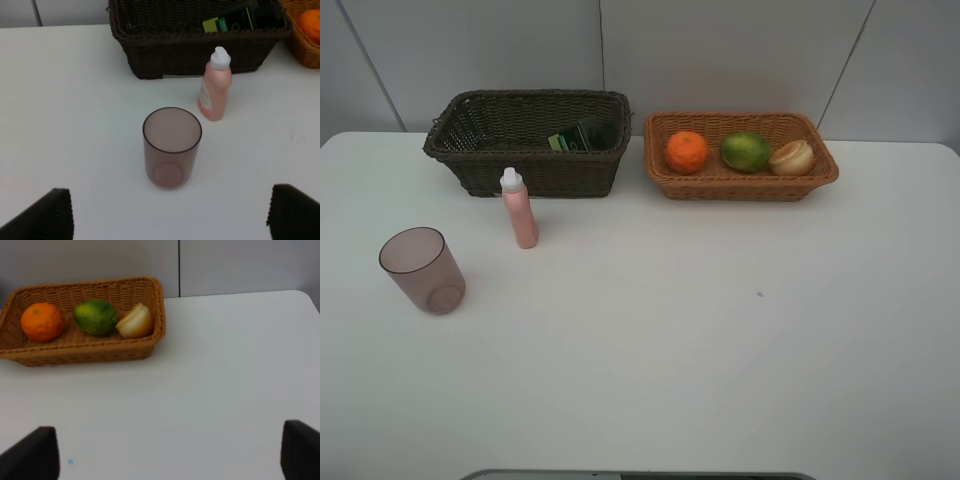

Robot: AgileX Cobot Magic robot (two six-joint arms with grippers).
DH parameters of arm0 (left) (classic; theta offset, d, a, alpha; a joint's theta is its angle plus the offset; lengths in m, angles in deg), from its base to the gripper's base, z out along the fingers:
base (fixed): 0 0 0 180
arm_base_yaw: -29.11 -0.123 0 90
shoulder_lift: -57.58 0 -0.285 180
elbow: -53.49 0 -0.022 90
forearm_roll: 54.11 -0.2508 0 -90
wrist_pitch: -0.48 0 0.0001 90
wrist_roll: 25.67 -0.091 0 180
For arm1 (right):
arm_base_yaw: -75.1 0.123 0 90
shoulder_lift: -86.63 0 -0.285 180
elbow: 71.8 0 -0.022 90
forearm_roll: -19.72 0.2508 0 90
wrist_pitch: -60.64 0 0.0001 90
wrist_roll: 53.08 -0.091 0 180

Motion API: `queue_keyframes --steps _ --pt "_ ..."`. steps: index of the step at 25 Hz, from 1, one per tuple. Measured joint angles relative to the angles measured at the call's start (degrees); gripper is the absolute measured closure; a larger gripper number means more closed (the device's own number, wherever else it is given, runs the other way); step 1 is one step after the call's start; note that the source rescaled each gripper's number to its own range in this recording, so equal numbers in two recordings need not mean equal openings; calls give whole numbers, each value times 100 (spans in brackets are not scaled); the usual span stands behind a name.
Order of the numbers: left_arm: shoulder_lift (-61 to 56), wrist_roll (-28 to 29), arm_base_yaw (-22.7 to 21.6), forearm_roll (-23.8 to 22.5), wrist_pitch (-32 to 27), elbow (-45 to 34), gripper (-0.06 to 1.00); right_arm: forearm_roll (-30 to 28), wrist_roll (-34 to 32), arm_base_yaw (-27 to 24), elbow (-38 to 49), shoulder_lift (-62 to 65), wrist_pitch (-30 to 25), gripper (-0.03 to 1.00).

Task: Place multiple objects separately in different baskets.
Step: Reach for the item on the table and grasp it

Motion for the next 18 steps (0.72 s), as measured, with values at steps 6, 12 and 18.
queue_keyframes --steps 6,12,18 --pt "0 0 0 0 0 0 -6 0 0 0 0 0 -67 10" --pt "0 0 0 0 0 0 -6 0 0 0 0 291 -137 10" --pt "0 0 0 0 0 0 -6 0 0 0 0 747 -139 10"
